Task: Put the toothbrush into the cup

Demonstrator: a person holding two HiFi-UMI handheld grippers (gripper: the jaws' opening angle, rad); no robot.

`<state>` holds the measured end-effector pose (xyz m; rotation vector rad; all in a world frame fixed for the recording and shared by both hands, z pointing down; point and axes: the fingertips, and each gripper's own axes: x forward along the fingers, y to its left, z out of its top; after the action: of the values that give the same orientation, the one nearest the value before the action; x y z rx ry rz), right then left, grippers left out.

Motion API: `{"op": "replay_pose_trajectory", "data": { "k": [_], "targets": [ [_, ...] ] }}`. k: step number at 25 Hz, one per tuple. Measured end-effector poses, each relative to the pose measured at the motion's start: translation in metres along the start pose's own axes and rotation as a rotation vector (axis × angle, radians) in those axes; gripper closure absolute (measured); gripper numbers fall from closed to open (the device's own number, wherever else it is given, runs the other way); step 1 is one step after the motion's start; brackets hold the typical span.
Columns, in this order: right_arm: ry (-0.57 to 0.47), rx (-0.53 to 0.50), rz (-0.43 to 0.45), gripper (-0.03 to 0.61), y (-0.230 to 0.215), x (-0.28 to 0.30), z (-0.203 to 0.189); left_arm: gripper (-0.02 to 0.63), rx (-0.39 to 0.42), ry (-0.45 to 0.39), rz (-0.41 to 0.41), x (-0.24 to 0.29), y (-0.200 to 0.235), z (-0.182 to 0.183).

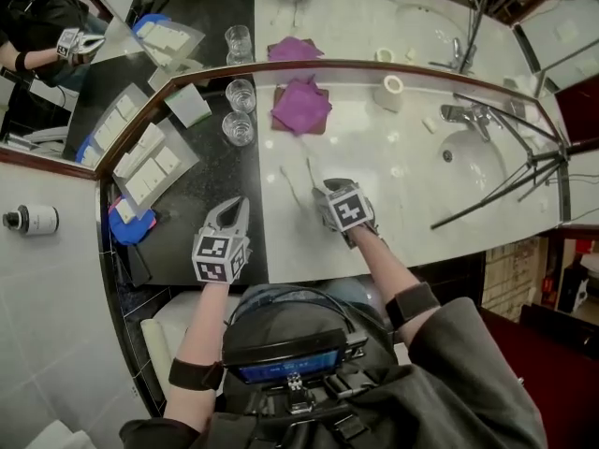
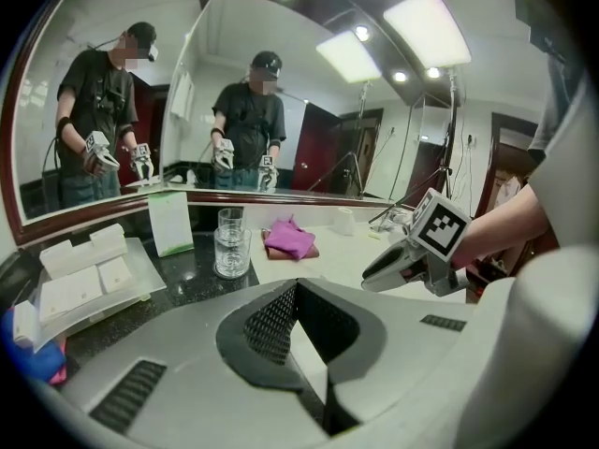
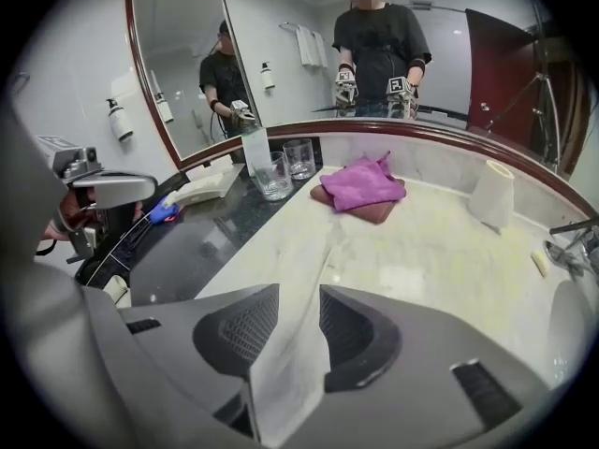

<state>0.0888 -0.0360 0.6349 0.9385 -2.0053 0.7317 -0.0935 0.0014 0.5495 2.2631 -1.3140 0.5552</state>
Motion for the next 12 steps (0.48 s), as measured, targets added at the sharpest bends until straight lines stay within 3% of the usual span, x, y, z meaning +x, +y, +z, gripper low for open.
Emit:
{"op": "replay_pose_trajectory", "data": {
  "k": [12],
  "targets": [
    [0.184,0.058,-0.077,0.417,-0.016,0.049,-0.01,0.612,-0.047,0.032,-0.041,0.006,0.031,-0.016]
  ]
}}
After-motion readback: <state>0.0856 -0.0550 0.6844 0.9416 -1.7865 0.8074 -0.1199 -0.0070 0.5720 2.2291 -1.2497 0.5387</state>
